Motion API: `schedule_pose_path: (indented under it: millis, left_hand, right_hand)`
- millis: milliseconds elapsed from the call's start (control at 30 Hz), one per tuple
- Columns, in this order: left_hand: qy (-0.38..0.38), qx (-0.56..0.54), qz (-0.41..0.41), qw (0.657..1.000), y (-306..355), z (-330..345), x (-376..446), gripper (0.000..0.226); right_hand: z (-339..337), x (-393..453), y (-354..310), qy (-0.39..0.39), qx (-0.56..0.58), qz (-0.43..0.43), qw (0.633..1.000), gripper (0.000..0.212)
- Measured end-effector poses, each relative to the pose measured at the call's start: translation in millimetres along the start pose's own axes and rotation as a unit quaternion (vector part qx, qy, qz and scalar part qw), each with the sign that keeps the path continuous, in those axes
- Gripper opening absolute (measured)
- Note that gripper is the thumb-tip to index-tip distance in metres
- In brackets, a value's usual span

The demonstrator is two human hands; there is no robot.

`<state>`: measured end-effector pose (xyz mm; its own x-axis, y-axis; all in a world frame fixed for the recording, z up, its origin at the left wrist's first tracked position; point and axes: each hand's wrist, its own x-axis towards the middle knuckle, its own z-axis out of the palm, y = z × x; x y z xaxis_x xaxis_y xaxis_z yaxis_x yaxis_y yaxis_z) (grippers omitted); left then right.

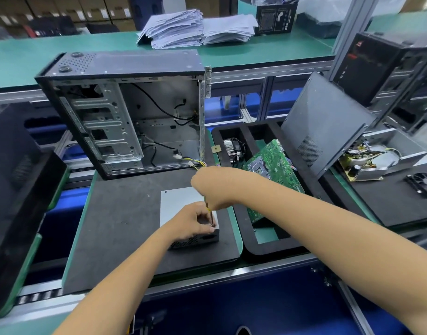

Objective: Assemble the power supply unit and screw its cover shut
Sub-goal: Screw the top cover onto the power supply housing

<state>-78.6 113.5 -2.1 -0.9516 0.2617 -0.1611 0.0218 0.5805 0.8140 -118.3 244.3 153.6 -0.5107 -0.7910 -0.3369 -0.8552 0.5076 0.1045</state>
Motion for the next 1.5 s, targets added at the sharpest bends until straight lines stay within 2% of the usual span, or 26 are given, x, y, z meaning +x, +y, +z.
schedule_pose_path:
  millis: [100, 200, 367, 400, 467, 533, 667, 800, 867, 1033, 1167, 1267, 1367, 1433, 1500]
  left_hand:
    - [0.001, 0.003, 0.008, 1.0, -1.4, 0.3, 1.1, 0.009]
    - [-0.005, 0.003, 0.008, 1.0, -3.5, -0.1, 2.8, 0.009]
    - [-0.021, -0.024, 0.005, 0.999, -2.1, -0.6, 1.0, 0.012]
    - [-0.026, -0.023, 0.005, 0.999, -1.2, -1.0, 0.5, 0.013]
    - [-0.032, -0.023, -0.003, 0.999, -1.0, -2.0, 0.7, 0.018]
    - [-0.025, -0.025, -0.015, 0.999, -1.3, -2.5, 0.5, 0.019]
    - [-0.032, -0.029, -0.038, 0.998, 0.5, -1.5, -1.8, 0.019]
    - [-0.019, -0.028, -0.03, 0.999, 2.1, -1.0, -1.3, 0.02]
    - [-0.02, -0.018, -0.021, 0.999, 2.2, -1.0, -1.1, 0.021]
    - [-0.026, -0.006, -0.02, 0.999, 1.4, -0.3, 0.6, 0.007]
    - [-0.016, -0.034, -0.026, 0.999, 3.6, 0.2, -1.1, 0.017]
    - [-0.017, -0.025, -0.027, 0.999, 2.9, 0.5, -1.8, 0.016]
    - [-0.015, -0.026, -0.027, 0.999, 3.1, 0.6, -1.5, 0.014]
    - [-0.014, -0.021, -0.031, 0.999, 3.3, 0.3, -1.3, 0.015]
    - [-0.013, -0.023, -0.036, 0.999, 3.7, 0.0, -0.9, 0.017]
  right_hand:
    - [-0.8, 0.6, 0.8, 0.02, -0.001, 0.039, 0.999, 0.022]
    - [3.2, 3.6, -0.6, 0.004, -0.01, 0.064, 0.998, 0.015]
    - [1.7, -1.4, -1.2, -0.047, 0.059, 0.001, 0.997, 0.029]
    - [0.1, -1.7, -1.5, -0.047, 0.061, -0.017, 0.997, 0.027]
    - [0.0, 0.8, -4.1, -0.006, 0.04, -0.031, 0.999, 0.009]
    - [2.1, 3.9, -8.2, 0.045, 0.016, -0.019, 0.999, 0.014]
    - [8.6, 7.2, -13.1, 0.064, -0.013, 0.006, 0.998, 0.031]
    - [8.9, 8.4, -10.8, 0.016, 0.041, -0.012, 0.999, 0.018]
    - [5.2, 8.4, -10.3, 0.031, 0.031, -0.01, 0.999, 0.013]
    - [9.0, 8.7, -8.5, 0.075, -0.026, 0.024, 0.997, 0.014]
    - [10.4, 4.9, -9.4, 0.016, -0.021, 0.007, 1.0, 0.029]
    - [3.2, 3.1, -9.1, 0.009, -0.002, -0.018, 1.0, 0.009]
    - [3.0, 3.9, -12.9, 0.038, -0.005, 0.006, 0.999, 0.017]
    - [4.4, 5.5, -15.5, 0.034, -0.018, 0.025, 0.999, 0.005]
    - [6.0, 5.1, -15.1, 0.032, -0.032, 0.031, 0.998, 0.003]
